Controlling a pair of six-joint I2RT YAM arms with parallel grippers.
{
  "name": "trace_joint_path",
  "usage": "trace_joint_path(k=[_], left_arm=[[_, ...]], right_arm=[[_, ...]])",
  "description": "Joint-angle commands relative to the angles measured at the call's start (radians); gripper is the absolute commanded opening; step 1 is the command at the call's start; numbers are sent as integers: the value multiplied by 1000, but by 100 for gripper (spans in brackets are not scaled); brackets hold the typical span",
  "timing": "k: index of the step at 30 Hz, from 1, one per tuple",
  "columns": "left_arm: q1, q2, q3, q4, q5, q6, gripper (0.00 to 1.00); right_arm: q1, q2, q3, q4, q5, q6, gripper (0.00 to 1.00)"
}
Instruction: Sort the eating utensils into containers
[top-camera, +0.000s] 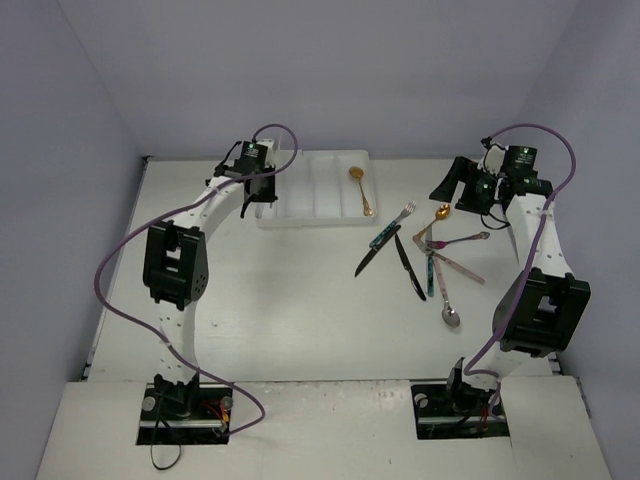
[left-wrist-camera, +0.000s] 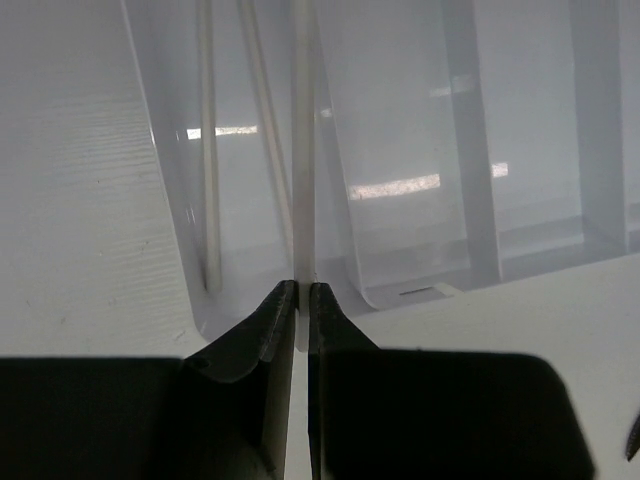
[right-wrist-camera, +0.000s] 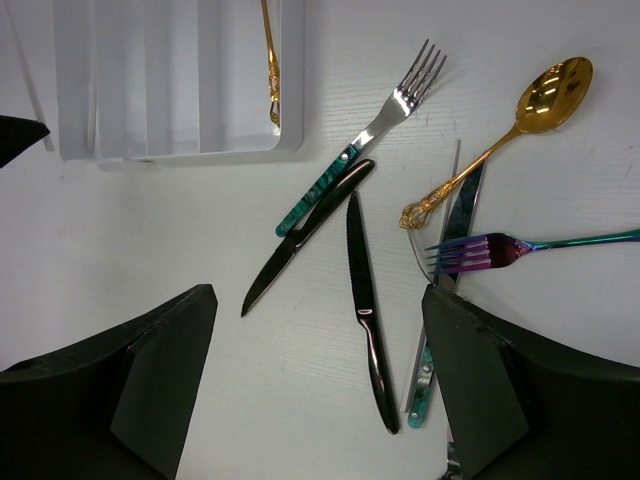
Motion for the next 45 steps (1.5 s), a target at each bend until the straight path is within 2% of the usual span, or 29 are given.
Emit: trace_joint_path(k=[1, 7, 15, 25, 29, 31, 36, 41, 45], left_arm=[[6, 16, 91, 73, -32, -2, 0], [9, 85, 127, 64, -33, -25, 0], [9, 72, 70, 58, -74, -59, 0], [14, 59, 89, 35, -25, -78, 0], [14, 25, 98, 20, 7, -85, 7], [14, 4, 105, 7, 12, -91, 18], [16, -71, 143, -23, 23, -98, 35], [22, -147, 242, -47, 28, -85, 39], [29, -222, 322, -75, 30, -32, 41]], right_arm=[[9, -14, 23, 26, -2, -11, 81], [9, -9, 22, 26, 2, -14, 81], [11, 6, 33, 27, -2, -11, 81], [26, 0, 51, 24, 13, -14, 82], [39, -4, 56, 24, 27, -16, 82], [44, -7, 58, 23, 34, -17, 82], [59, -19, 68, 23, 56, -23, 82], [103, -33, 74, 21, 111, -58, 80], [212, -62, 64, 8, 246, -156, 71]])
